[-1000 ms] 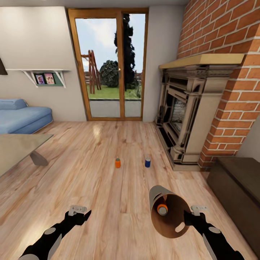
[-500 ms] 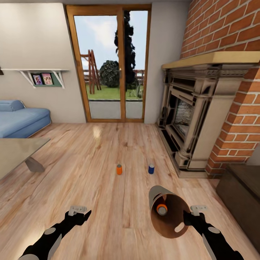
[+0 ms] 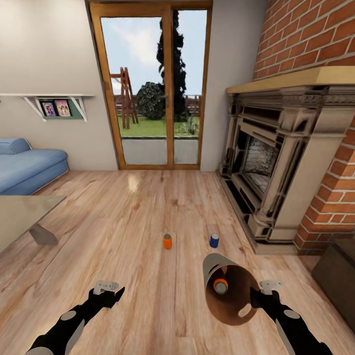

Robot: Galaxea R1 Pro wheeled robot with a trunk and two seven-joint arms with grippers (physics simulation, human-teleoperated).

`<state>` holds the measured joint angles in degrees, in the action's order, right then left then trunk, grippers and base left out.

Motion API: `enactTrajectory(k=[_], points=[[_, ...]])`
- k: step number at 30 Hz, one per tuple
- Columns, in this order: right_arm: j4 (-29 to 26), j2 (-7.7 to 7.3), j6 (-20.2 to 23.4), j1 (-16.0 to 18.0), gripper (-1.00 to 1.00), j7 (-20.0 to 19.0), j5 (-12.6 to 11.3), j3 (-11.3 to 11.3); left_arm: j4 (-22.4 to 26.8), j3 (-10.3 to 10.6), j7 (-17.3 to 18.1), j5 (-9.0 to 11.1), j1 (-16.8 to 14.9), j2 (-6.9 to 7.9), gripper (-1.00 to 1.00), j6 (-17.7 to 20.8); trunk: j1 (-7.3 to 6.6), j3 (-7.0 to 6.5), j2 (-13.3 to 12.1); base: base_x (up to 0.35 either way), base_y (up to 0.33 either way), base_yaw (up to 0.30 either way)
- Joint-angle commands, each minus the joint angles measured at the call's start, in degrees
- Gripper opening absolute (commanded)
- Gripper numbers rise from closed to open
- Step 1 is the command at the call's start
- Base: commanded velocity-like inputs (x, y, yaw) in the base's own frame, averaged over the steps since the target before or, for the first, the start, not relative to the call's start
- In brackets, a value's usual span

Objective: Put the three can of soda from the living room inside the tash can in the kitchen.

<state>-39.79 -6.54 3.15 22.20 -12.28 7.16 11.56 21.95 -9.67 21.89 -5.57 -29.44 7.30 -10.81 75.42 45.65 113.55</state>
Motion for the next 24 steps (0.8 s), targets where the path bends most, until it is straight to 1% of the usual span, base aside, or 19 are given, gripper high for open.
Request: enactTrajectory(k=[1,12,19,24], points=[[-0.11,0.0,0.0,0.03,-1.0,-0.2,-0.39,0.05,0.0,0.0,0.0,-0.01,0.0,0.0,1.0,0.0,0.0,-0.01,0.0,0.322,0.153,0.0],[-0.11,0.0,-0.01,0.03,-1.0,-0.2,-0.39,0.05,-0.02,0.0,0.0,-0.03,0.0,0.0,1.0,0.0,0.0,-0.01,0.0,0.322,0.139,0.0],[-0.11,0.04,0.04,0.03,-1.0,-0.21,-0.39,-0.02,-0.04,0.03,-0.07,-0.06,0.0,0.0,1.0,0.0,0.0,-0.01,0.0,0.323,0.028,0.0],[-0.11,0.04,-0.01,0.03,-1.0,-0.21,-0.39,-0.04,-0.06,0.07,-1.04,-0.06,0.0,0.0,1.0,0.0,0.0,-0.01,0.0,0.323,0.002,0.0]])
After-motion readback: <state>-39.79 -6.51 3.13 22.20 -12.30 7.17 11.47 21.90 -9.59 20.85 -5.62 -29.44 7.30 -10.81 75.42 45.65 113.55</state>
